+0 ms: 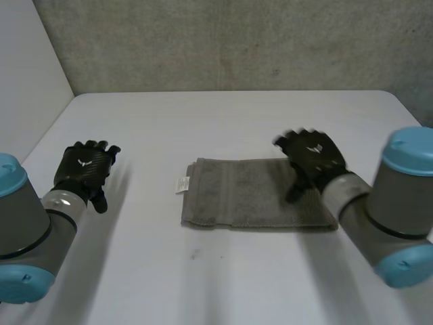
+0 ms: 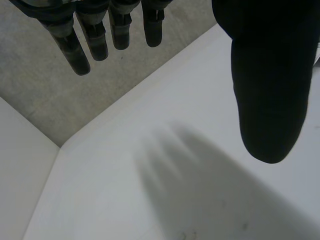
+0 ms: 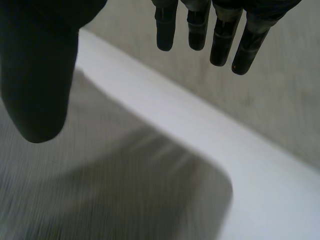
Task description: Fold the towel.
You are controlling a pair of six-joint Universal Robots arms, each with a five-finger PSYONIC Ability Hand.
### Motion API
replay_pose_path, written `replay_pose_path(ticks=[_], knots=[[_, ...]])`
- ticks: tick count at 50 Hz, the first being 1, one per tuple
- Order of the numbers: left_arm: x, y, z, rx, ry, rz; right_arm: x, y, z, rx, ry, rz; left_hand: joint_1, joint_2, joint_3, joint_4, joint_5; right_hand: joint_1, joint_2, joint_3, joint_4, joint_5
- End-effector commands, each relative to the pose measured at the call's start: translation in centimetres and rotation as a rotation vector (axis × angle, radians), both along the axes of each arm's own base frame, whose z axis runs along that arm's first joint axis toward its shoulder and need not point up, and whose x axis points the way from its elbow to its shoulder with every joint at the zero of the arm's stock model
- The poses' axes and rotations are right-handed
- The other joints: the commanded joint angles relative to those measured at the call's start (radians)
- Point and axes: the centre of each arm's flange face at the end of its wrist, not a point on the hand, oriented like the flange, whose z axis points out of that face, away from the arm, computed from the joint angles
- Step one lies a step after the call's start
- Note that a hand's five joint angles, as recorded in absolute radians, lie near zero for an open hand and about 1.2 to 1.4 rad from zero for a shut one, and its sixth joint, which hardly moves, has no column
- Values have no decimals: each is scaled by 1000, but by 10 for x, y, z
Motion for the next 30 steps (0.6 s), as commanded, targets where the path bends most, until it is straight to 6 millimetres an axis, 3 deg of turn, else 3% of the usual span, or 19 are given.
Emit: replay_pose_path(ticks=[1, 3, 4, 6, 9, 17, 19, 20, 21, 22, 23, 25, 28, 30], knots=[[-1, 1, -3, -6, 2, -4, -56, 1, -39, 185, 56, -130, -2, 9, 8, 8, -33, 330, 318, 328, 306, 311], [-1, 1, -4, -8, 2, -4, -63, -2, -47, 201, 48, -125, -2, 9, 8, 8, -33, 663, 650, 661, 639, 644], [-1, 1, -4, -8, 2, -4, -63, -2, -47, 201, 48, -125, -2, 9, 8, 8, -33, 665, 652, 663, 641, 646], [-1, 1, -5, -6, 1, -4, -62, -9, -59, 194, 52, -111, -2, 9, 8, 8, -33, 1184, 1171, 1182, 1160, 1165], [-2, 2, -5, -5, 1, -6, -62, -15, -59, 161, 60, -112, -2, 9, 8, 8, -33, 1187, 1174, 1184, 1163, 1168], [-5, 5, -1, -17, 3, -15, -55, -35, -16, -144, 169, -124, -2, 9, 8, 8, -33, 1187, 1174, 1184, 1163, 1168], [-7, 7, 0, -19, 2, -23, -21, -23, 1, -217, 149, -35, -2, 9, 8, 8, -33, 1187, 1174, 1184, 1163, 1168], [-7, 7, 0, -19, 2, -23, -21, -23, 1, -217, 149, -34, -2, 9, 8, 8, -33, 1187, 1174, 1184, 1163, 1168], [-8, 8, 1, -23, 3, -26, 4, -10, 6, -247, 139, 36, -2, 9, 8, 8, -33, 1187, 1174, 1184, 1163, 1168], [-8, 8, 3, -28, 5, -28, 25, 4, 7, -260, 129, 100, -2, 9, 8, 8, -33, 1187, 1174, 1184, 1163, 1168], [-8, 8, 3, -28, 5, -28, 25, 4, 7, -260, 129, 101, -2, 9, 8, 8, -33, 1187, 1174, 1184, 1163, 1168], [-9, 8, 4, -32, 7, -29, 60, 31, 1, -266, 115, 224, -2, 9, 8, 8, -33, 1187, 1174, 1184, 1163, 1168], [-9, 8, 6, -38, 8, -28, 74, 44, -2, -263, 107, 272, -2, 9, 8, 8, -33, 1187, 1174, 1184, 1163, 1168], [-9, 9, 7, -41, 9, -28, 92, 73, -17, -235, 107, 372, -2, 9, 8, 8, -33, 1187, 1174, 1184, 1163, 1168]])
